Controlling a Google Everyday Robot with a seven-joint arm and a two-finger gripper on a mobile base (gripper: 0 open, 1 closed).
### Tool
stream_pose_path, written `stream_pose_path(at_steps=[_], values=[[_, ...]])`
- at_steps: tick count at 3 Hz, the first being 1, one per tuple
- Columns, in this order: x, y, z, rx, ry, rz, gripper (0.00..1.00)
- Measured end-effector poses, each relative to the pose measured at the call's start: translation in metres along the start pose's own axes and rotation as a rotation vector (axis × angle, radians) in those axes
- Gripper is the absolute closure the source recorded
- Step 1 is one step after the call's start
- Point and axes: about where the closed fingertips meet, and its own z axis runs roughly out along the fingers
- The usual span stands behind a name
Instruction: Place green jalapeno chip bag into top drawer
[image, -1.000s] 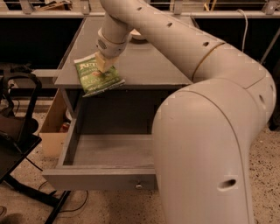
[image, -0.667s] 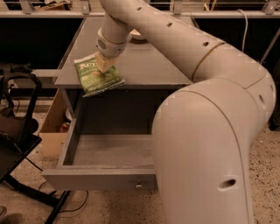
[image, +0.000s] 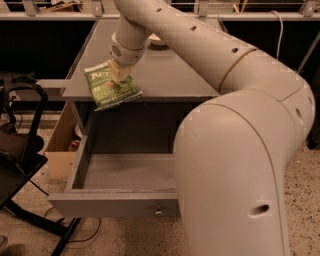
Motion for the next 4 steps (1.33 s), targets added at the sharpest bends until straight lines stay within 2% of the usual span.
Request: stream_pose_path(at_steps=[1, 2, 3, 4], values=[[0.000, 0.000, 0.001, 0.000, 0.001, 0.002, 0.04], [0.001, 0.000, 0.015, 0.026, 0.032, 0.029, 0.00], [0.000, -0.001, 0.036, 0.047, 0.061, 0.051, 0.00], [-0.003, -0.001, 0.052, 0.057, 0.069, 0.067, 0.22]])
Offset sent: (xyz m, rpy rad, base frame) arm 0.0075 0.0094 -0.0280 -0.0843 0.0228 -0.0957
